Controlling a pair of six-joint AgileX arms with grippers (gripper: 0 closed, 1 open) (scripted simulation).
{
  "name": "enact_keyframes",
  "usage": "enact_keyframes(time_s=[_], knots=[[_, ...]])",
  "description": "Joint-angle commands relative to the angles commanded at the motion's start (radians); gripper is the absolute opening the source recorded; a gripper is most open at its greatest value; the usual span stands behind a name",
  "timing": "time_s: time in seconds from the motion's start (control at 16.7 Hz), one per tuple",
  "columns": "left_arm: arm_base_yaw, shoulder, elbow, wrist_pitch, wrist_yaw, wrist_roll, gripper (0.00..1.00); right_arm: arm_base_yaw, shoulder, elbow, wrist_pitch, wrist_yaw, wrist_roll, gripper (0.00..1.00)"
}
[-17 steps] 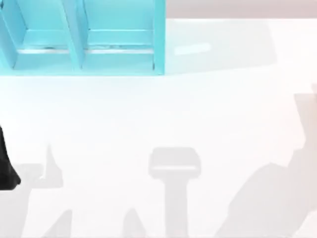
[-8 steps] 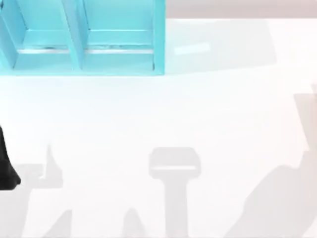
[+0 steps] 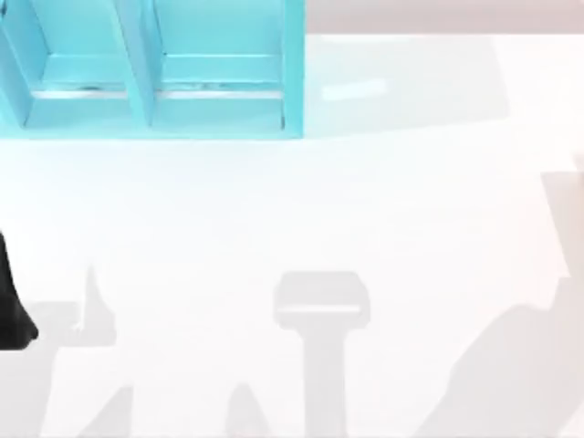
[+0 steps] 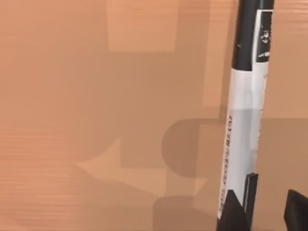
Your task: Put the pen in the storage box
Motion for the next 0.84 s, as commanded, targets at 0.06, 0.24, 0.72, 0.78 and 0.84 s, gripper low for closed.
enact_keyframes(time_s=[0.06,0.24,0.72,0.78,0.84], knots=[[0.000,0.000,0.000,0.000,0.000,0.000,1.00,0.000,0.000,0.000,0.000,0.000,0.000,0.45],[0.000,0.000,0.000,0.000,0.000,0.000,1.00,0.000,0.000,0.000,0.000,0.000,0.000,0.68],[0.000,0.000,0.000,0.000,0.000,0.000,1.00,0.000,0.000,0.000,0.000,0.000,0.000,1.00],[0.000,0.000,0.000,0.000,0.000,0.000,1.00,0.000,0.000,0.000,0.000,0.000,0.000,1.00],[0.000,0.000,0.000,0.000,0.000,0.000,1.00,0.000,0.000,0.000,0.000,0.000,0.000,1.00]])
